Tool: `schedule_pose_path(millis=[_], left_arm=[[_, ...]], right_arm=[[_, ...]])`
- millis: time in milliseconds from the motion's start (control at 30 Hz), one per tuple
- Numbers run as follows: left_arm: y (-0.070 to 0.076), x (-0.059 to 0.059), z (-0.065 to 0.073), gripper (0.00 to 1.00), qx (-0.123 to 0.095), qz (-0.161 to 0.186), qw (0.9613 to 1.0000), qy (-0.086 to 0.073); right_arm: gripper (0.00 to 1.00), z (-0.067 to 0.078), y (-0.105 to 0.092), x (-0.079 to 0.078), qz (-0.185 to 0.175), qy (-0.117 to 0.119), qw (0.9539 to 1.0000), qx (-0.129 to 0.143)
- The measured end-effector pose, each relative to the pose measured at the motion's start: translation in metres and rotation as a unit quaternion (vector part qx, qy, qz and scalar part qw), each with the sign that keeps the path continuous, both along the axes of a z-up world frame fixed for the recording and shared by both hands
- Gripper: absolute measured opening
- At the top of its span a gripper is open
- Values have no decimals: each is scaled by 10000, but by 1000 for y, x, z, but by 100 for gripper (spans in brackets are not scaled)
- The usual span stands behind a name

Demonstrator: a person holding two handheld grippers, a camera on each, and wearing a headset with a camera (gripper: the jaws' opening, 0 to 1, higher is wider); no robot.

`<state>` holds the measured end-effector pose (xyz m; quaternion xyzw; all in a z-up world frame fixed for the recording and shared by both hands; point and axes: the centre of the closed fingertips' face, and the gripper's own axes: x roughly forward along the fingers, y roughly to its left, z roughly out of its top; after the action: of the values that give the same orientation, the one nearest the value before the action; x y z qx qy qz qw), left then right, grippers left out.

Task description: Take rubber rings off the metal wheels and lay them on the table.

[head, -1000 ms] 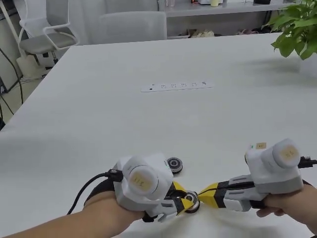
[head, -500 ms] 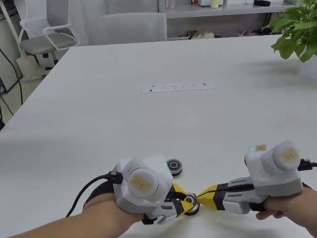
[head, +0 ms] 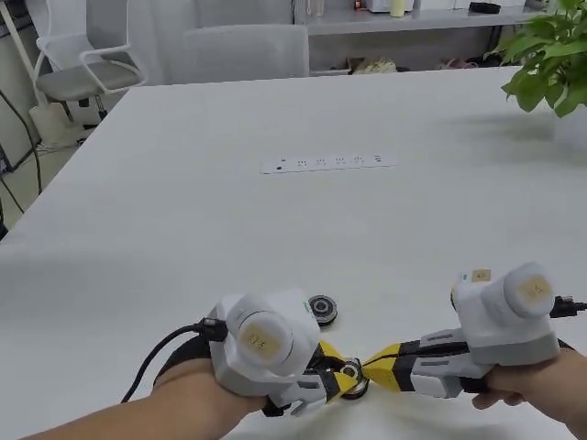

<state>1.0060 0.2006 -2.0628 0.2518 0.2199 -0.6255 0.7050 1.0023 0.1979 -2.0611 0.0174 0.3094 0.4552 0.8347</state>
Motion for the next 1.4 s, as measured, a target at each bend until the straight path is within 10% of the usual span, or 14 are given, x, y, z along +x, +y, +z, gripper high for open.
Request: schedule_pose_path(millis=[367, 467, 533, 1400], left_arm=[[0, 0, 0, 7, -5, 0, 10000, 5], [-1, 0, 0, 7, -10, 10, 10000, 3], [-1, 0, 0, 7, -13, 15, 10000, 1], [5, 0, 7, 9, 12, -155, 9999, 2]], right_arm=[[0, 6, 7, -2, 115, -45, 9998, 153], [0, 22, 20, -5, 304, -138, 9976, 607], [0, 16, 17, -3, 354, -238, 9987, 277], [0, 11, 5, 1, 138, -200, 9995, 212]])
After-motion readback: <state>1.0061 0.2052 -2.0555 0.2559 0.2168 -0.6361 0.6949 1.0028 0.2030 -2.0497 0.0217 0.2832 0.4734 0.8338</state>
